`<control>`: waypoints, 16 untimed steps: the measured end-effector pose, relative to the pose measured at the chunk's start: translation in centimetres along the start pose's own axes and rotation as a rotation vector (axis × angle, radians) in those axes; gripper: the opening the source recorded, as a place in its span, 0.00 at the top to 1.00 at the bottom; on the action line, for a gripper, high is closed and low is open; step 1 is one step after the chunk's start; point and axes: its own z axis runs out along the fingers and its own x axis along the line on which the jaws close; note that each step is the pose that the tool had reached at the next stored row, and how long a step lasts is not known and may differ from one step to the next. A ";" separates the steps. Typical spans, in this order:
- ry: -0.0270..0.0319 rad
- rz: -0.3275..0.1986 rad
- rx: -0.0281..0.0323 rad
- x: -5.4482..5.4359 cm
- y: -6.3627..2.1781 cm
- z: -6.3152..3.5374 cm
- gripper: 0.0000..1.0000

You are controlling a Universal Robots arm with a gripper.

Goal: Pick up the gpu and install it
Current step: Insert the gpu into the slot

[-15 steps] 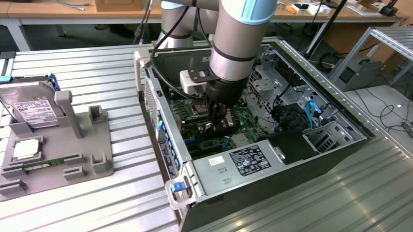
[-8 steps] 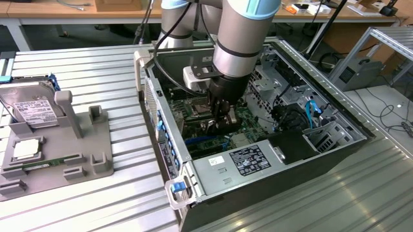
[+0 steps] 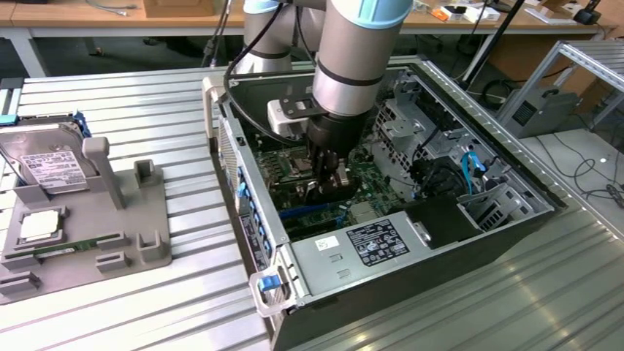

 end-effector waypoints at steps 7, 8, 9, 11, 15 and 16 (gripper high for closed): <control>0.0000 0.001 0.0000 0.0 0.40 0.02 0.73; 0.0001 0.002 0.0000 0.0 0.64 0.02 0.73; 0.0001 0.002 0.0000 0.0 0.80 0.02 0.73; 0.0000 0.002 0.0001 0.0 0.92 0.02 0.73; -0.0001 0.002 0.0000 0.3 0.92 0.02 0.73; 0.0000 0.002 0.0000 0.4 0.91 0.02 0.73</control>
